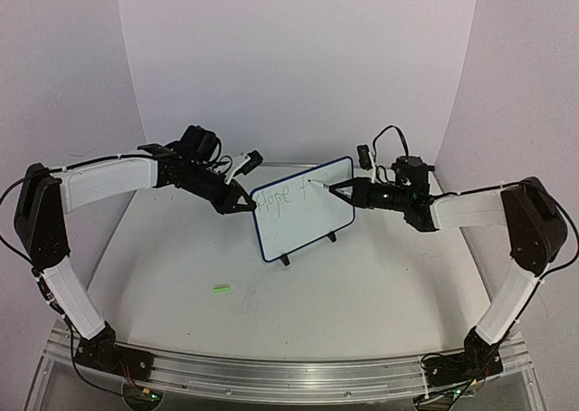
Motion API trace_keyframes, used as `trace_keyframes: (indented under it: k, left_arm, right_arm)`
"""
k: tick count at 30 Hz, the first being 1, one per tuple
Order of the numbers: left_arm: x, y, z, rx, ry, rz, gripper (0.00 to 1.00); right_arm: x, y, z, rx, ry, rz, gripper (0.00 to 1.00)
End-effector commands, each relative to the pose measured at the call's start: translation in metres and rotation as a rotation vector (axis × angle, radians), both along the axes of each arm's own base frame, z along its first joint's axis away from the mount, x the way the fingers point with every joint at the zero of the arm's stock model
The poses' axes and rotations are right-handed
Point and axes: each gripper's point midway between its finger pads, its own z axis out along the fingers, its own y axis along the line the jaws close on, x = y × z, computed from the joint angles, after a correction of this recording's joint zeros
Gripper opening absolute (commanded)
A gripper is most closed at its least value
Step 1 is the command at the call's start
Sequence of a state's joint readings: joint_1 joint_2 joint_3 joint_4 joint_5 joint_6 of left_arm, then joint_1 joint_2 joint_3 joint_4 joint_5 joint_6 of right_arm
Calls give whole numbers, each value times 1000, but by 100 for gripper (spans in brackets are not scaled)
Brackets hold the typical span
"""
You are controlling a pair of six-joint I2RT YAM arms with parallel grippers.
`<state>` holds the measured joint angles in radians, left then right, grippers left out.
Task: Write a sentence on the whiteboard
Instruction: Write on the whiteboard with the whiteboard marker without the cap.
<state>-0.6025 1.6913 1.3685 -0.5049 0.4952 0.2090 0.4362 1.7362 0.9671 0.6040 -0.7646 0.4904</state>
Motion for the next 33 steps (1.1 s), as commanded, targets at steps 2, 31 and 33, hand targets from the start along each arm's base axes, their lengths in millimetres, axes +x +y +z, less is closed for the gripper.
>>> trace_keyframes:
  k: [2,31,33]
  left_arm:
    - [1,5,-17,71,10,6,0]
    - [1,5,-16,71,6,6,0]
    - [2,5,-16,71,6,6,0]
  right_arm:
    - [3,4,2,14,-28,28,0]
    - [12,-5,20,11,-80,-52,0]
    - [12,-5,22,14,-84,-52,0]
